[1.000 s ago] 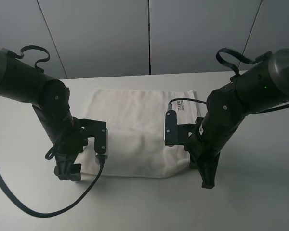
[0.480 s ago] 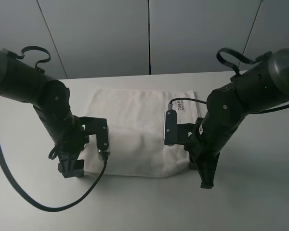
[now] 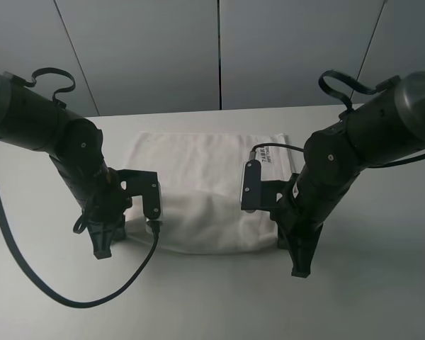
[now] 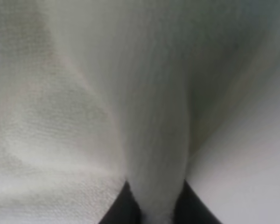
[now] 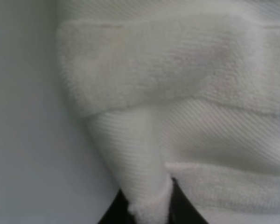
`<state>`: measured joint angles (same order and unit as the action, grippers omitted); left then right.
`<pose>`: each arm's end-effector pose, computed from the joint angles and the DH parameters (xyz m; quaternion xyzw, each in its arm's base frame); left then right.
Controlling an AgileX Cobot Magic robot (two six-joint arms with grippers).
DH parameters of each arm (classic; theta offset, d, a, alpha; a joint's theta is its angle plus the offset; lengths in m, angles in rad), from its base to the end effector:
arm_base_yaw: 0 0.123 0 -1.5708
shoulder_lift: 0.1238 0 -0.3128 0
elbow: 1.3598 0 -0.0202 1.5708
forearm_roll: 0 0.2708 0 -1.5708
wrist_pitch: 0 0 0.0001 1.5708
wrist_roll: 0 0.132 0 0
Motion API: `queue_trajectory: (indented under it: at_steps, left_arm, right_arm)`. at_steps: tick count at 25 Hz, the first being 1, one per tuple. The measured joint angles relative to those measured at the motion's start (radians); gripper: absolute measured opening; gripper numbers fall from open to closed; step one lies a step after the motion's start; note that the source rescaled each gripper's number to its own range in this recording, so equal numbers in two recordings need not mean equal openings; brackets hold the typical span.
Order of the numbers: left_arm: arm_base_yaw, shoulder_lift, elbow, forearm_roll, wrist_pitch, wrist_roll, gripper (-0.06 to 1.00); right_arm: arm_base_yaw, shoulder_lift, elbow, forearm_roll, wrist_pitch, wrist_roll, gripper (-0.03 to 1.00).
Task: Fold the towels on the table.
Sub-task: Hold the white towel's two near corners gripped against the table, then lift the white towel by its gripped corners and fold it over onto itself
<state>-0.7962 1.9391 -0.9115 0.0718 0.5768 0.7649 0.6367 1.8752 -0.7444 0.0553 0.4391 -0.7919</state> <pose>0.2351 -0.2328 0.0601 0.7240 0.6890 0.0199 0.0271 0.2355 0.1780 0.0522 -0.6357 0.7706 0.0094 0.0449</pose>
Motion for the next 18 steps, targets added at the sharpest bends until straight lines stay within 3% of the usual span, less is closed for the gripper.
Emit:
queue_trajectory:
  at_steps: [9,18]
  left_arm:
    - [0.0,-0.009,0.0,-0.024,0.063,-0.002,0.0]
    - [-0.002,-0.103,0.0,-0.08,0.198,-0.002,0.0]
  right_arm:
    - [0.0,-0.021,0.007,0.052,0.008,0.028,0.0]
    - [0.0,-0.085,0.018,0.137,0.193,0.033,0.0]
